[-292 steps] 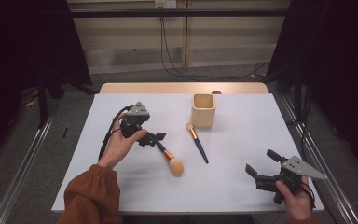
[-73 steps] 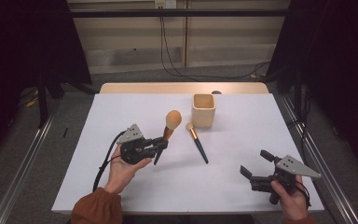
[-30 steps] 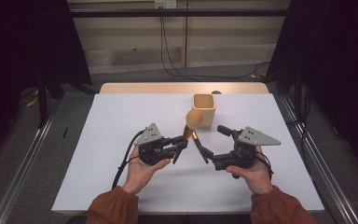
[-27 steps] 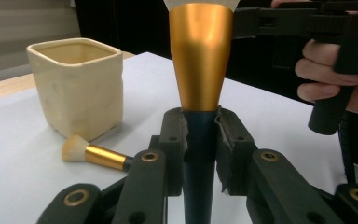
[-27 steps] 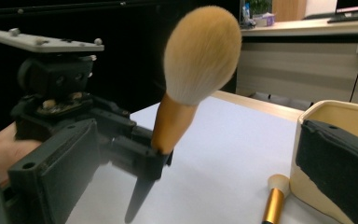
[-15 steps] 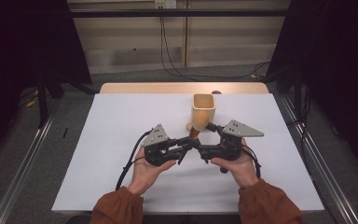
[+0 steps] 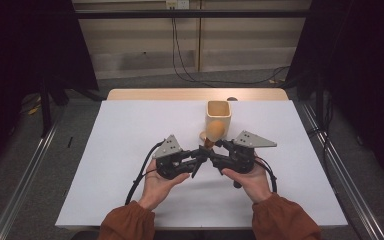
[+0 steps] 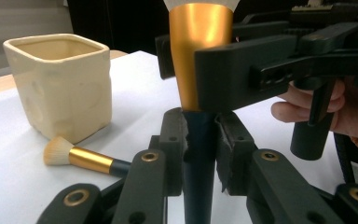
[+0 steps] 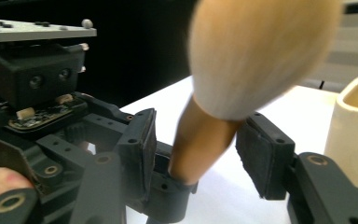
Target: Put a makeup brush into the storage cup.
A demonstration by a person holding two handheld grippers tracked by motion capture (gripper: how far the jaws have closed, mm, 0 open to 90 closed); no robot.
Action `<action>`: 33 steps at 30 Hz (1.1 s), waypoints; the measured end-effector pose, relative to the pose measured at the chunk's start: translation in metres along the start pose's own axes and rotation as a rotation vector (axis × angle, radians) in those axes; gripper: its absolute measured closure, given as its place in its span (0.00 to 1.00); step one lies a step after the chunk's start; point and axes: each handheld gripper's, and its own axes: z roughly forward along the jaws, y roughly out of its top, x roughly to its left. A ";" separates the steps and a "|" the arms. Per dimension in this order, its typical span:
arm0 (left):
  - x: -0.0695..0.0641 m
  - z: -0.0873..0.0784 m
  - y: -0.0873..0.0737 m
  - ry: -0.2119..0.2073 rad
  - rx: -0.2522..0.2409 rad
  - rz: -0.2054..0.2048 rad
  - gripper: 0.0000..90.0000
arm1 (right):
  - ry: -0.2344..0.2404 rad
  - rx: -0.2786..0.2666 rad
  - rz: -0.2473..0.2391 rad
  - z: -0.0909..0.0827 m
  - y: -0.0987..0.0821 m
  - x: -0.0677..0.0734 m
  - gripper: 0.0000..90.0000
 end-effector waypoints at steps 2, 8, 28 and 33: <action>0.000 0.000 -0.001 0.000 0.005 0.002 0.83 | 0.012 -0.012 0.022 -0.001 0.001 -0.002 0.66; -0.001 0.003 -0.002 0.000 0.009 0.007 0.83 | 0.023 0.005 0.061 -0.002 0.001 -0.005 0.72; -0.001 0.008 -0.006 0.031 0.029 -0.003 0.64 | 0.015 0.008 -0.026 -0.004 0.003 -0.005 0.74; 0.000 0.005 -0.006 0.039 0.031 -0.013 0.56 | 0.030 0.020 -0.039 -0.005 0.003 -0.003 0.74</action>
